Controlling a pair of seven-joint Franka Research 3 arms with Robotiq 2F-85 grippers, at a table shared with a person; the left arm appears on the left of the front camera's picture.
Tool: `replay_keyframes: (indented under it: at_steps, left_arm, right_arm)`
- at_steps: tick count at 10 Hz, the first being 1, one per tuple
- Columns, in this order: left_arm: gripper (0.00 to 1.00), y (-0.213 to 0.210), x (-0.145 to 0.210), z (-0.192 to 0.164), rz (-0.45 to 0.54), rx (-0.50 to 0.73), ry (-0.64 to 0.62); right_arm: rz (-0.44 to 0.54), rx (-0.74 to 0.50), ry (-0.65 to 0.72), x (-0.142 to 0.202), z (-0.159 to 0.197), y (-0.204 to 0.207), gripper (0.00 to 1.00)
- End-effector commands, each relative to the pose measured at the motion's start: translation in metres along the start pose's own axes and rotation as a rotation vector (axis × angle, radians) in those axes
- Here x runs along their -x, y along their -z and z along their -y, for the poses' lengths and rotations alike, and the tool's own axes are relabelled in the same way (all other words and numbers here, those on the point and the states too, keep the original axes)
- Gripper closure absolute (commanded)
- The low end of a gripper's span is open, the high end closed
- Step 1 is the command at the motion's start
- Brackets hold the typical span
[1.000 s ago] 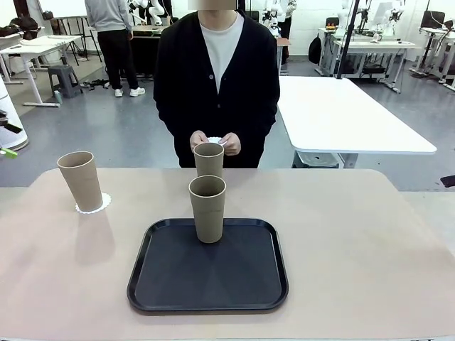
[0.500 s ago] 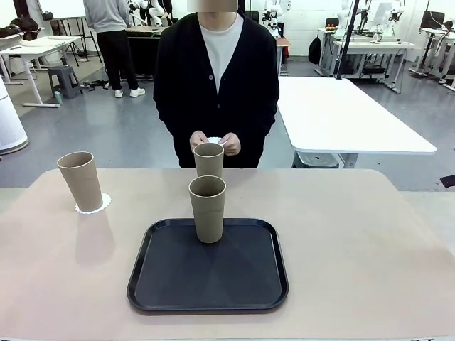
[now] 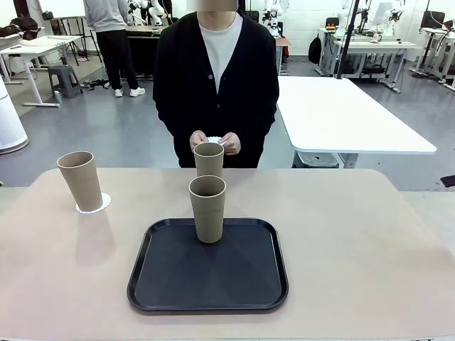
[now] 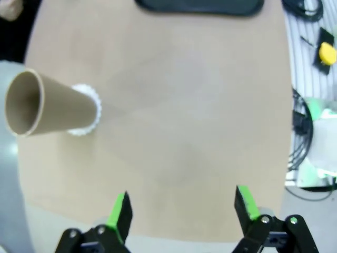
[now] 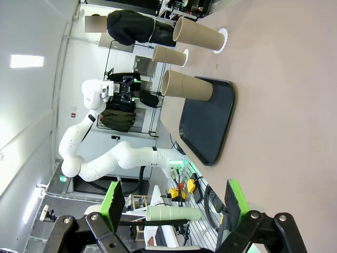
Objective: Place coasters on the table and set cups on them.
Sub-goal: Take one Reusable plastic cup from the Flat Tray and place it on a coaster set by the human.
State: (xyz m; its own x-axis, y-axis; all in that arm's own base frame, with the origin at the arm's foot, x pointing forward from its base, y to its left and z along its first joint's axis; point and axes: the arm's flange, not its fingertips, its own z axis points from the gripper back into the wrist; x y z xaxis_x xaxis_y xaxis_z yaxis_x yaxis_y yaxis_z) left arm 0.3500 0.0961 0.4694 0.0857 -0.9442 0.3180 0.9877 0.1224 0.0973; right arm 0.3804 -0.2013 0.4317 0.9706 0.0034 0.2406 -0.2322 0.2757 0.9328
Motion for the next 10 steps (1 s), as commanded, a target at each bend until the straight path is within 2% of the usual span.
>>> replay_keyframes:
  at_steps: [1,7,8,9,10]
  left_arm:
    - [0.00,-0.008,0.002,-0.013,-0.014,0.008,-0.014]
    - [0.00,-0.007,0.003,-0.011,0.006,-0.008,-0.002]
    - [0.00,-0.010,-0.007,-0.006,0.094,-0.027,-0.305]
    - [0.00,-0.006,-0.008,0.007,0.075,0.022,-0.510]
    - [0.00,-0.003,-0.009,0.018,-0.009,0.105,-0.672]
  right_arm:
    - [-0.004,-0.006,-0.002,-0.001,-0.001,-0.003,0.00]
    - [-0.004,-0.006,-0.002,-0.001,-0.001,-0.003,0.00]
    - [-0.004,-0.006,-0.002,-0.001,-0.001,-0.003,0.00]
    - [-0.004,-0.006,-0.002,-0.001,-0.001,-0.003,0.00]
    - [-0.004,-0.006,-0.002,-0.001,-0.001,-0.003,0.00]
